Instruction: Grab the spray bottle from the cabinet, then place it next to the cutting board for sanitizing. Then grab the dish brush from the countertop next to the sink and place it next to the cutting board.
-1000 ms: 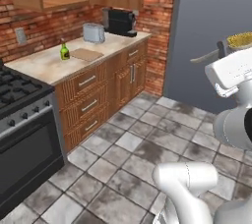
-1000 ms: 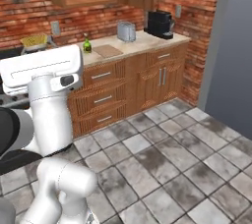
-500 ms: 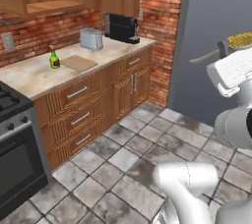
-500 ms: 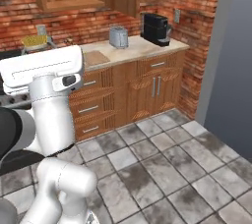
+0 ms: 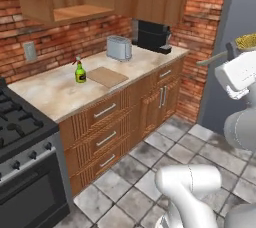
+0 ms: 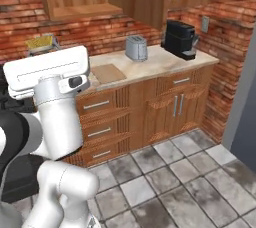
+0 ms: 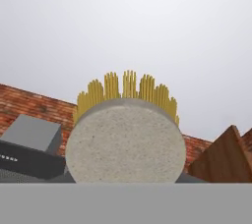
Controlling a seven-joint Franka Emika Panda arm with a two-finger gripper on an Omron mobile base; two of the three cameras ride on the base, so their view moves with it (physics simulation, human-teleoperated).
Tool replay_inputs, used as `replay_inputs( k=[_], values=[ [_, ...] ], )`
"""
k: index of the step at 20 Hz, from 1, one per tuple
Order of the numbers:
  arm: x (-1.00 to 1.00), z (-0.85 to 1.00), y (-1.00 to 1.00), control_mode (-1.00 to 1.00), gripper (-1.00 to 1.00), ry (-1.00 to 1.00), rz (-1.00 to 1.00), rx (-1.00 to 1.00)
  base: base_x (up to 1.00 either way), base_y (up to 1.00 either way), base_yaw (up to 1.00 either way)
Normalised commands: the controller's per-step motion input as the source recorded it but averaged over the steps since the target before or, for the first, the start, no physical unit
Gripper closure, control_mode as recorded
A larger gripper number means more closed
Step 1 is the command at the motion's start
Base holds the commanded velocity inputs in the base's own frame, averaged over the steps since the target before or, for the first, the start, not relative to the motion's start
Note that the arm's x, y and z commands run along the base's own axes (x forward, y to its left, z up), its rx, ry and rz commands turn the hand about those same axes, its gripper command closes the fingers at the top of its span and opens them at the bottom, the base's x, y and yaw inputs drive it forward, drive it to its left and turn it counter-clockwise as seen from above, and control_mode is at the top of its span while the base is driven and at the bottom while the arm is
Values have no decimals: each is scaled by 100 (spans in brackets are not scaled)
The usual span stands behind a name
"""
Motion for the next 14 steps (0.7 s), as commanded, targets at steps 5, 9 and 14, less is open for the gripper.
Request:
replay_inputs(
  k=[5, 9, 14],
  values=[
    [0, 0, 0, 100, 100, 0, 0, 0, 100, 28, 22],
    [0, 0, 0, 100, 100, 0, 0, 0, 96, 7, 28],
    [0, 0, 0, 100, 100, 0, 0, 0, 56, -32, 30]
  ],
)
